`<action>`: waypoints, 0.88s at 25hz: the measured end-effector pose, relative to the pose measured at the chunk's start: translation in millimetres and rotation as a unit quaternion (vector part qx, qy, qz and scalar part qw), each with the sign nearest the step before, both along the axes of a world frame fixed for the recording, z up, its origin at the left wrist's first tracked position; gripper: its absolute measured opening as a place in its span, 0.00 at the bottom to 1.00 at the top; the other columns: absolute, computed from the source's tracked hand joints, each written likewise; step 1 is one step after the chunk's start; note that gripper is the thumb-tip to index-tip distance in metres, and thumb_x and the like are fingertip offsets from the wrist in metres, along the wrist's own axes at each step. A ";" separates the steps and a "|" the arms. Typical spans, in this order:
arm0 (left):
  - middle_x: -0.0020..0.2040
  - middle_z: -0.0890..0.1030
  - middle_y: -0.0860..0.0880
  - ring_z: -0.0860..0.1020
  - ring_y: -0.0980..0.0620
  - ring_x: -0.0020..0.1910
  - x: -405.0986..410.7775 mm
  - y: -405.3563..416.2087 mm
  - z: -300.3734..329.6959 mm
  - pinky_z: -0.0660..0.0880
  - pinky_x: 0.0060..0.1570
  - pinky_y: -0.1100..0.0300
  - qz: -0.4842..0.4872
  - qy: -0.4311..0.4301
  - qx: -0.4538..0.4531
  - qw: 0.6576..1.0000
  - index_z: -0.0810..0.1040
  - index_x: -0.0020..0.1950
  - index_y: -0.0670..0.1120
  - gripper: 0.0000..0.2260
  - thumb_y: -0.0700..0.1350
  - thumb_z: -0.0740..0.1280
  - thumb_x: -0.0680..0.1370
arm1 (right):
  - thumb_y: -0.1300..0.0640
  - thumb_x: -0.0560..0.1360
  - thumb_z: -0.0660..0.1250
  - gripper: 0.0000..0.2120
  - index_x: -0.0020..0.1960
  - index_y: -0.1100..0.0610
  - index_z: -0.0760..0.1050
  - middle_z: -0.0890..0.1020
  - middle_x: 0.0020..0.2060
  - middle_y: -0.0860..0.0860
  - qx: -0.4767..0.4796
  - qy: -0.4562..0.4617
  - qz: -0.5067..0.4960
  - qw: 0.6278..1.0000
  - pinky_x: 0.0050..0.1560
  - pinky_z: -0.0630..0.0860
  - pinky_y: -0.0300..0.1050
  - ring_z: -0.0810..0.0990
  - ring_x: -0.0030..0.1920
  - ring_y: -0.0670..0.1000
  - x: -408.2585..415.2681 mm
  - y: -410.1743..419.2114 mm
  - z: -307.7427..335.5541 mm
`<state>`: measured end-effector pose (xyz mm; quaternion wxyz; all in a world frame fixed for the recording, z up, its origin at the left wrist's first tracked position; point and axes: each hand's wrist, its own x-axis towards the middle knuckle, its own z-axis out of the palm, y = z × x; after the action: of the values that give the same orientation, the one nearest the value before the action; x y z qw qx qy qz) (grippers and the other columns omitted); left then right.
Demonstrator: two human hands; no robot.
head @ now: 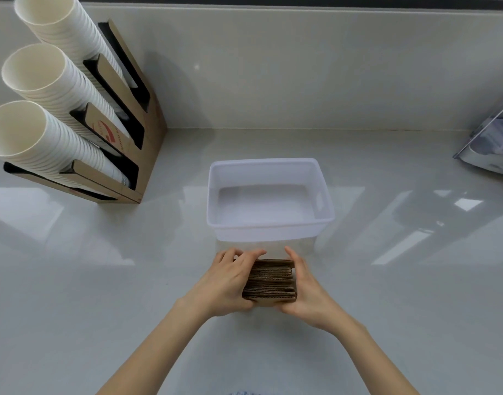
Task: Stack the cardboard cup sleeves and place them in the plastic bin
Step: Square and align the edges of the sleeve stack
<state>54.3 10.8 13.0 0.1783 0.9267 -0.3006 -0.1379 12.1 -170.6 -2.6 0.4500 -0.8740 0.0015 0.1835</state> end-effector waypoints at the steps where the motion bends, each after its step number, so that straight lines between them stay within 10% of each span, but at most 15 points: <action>1: 0.67 0.68 0.53 0.62 0.51 0.66 -1.7 1.8 -2.9 0.55 0.65 0.62 0.006 0.005 -0.001 1.000 0.53 0.72 0.51 0.37 0.54 0.67 0.68 | 0.54 0.64 0.74 0.50 0.74 0.52 0.44 0.63 0.63 0.46 -0.001 -0.002 0.002 1.000 0.69 0.65 0.46 0.67 0.67 0.50 -0.7 1.5 -2.0; 13: 0.69 0.43 0.61 0.45 0.61 0.71 -12.6 30.1 -19.1 0.47 0.70 0.63 0.172 0.184 -0.168 0.953 0.35 0.72 0.51 0.56 0.65 0.66 0.56 | 0.60 0.66 0.71 0.43 0.73 0.54 0.49 0.72 0.61 0.49 0.013 0.006 -0.010 1.000 0.55 0.66 0.26 0.73 0.58 0.45 -0.3 4.6 -10.8; 22: 0.66 0.69 0.42 0.68 0.44 0.66 -15.6 16.2 -34.8 0.68 0.66 0.46 0.181 0.165 -0.164 0.955 0.49 0.73 0.42 0.51 0.58 0.70 0.58 | 0.60 0.67 0.71 0.44 0.74 0.54 0.47 0.74 0.51 0.46 0.028 0.035 -0.016 0.999 0.46 0.67 0.22 0.75 0.48 0.40 -2.6 4.6 -13.2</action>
<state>38.7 27.0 -21.8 0.3972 0.8879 -0.1124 -0.2032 9.5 -166.1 -15.8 0.4765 -0.8542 0.0257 0.2065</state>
